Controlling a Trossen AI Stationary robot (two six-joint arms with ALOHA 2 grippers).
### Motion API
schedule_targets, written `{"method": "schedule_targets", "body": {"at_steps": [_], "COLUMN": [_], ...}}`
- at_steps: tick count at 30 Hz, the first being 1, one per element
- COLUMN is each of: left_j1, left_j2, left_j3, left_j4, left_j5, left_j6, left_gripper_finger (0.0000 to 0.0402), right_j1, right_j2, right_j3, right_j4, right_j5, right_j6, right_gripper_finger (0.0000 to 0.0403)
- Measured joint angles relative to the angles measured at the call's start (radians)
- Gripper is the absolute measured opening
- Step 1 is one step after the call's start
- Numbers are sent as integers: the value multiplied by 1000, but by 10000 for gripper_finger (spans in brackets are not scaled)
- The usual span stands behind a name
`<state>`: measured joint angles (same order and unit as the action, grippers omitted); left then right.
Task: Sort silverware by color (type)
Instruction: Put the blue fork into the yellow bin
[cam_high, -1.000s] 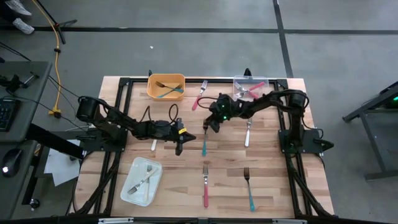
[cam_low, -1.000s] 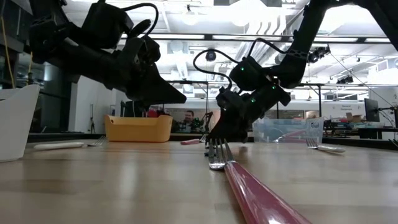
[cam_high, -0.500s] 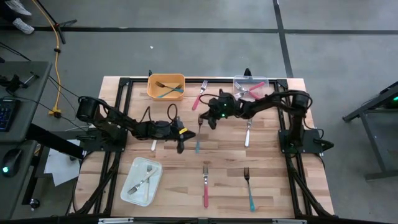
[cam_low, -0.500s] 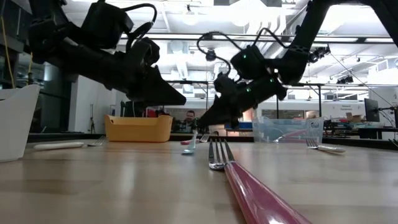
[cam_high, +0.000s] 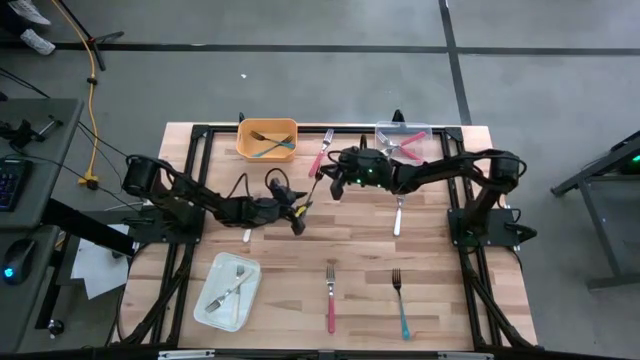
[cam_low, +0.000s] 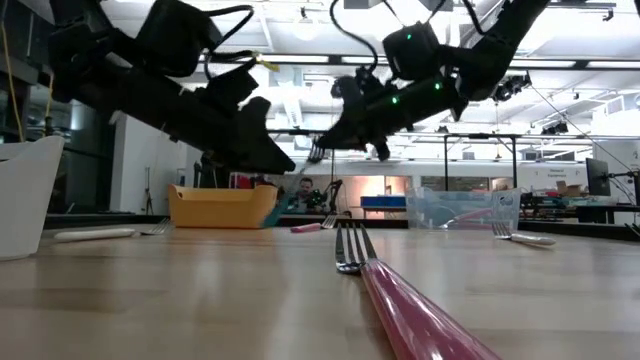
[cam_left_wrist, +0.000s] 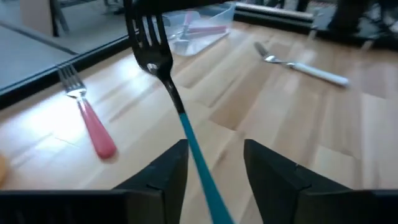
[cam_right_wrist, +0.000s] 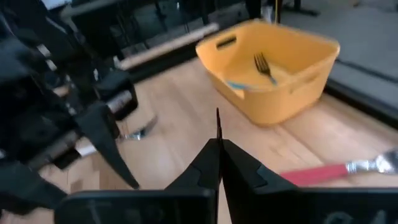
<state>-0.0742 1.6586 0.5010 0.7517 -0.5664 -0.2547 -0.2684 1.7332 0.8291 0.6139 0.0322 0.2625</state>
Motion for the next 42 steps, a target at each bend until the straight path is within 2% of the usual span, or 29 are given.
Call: {"method": "schedule_targets", "body": {"at_steps": [5, 9, 13, 19, 24, 30, 33, 37, 42], "left_j1": [2, 4, 24, 51, 61, 71, 85, 114, 199], "left_j2": [12, 13, 13, 13, 13, 5, -18, -76, -182], "left_j3": [61, 85, 87, 87, 87, 87, 87, 88, 88], "left_j4": [-24, -30, -37, -64, -84, -99, -134, -193, -290], "left_j5": [-33, -91, -108, -62, -73, -68, -52, -34, -61], "left_j6": [65, 93, 92, 92, 80, 77, 73, 53, -49], "left_gripper_finger": [175, 170, 139, 73, 18, 7, 5, 4, 3], "right_j1": [34, 40, 40, 47, 57, 57, 58, 58, 44], "right_j2": [-2, -2, -2, -2, -2, -2, -2, -2, -2], "right_j3": [0, 0, 0, 0, 0, 0, 0, 0, 0], "right_j4": [48, 63, 76, 99, 108, 106, 109, 107, 83], "right_j5": [43, 54, 57, 54, 65, 65, 67, 85, 94], "right_j6": [-19, -15, -9, 2, -2, -6, 0, 2, 6], "right_gripper_finger": [2, 2, 1, 1, 1, 3, 17, 55, 106]}}
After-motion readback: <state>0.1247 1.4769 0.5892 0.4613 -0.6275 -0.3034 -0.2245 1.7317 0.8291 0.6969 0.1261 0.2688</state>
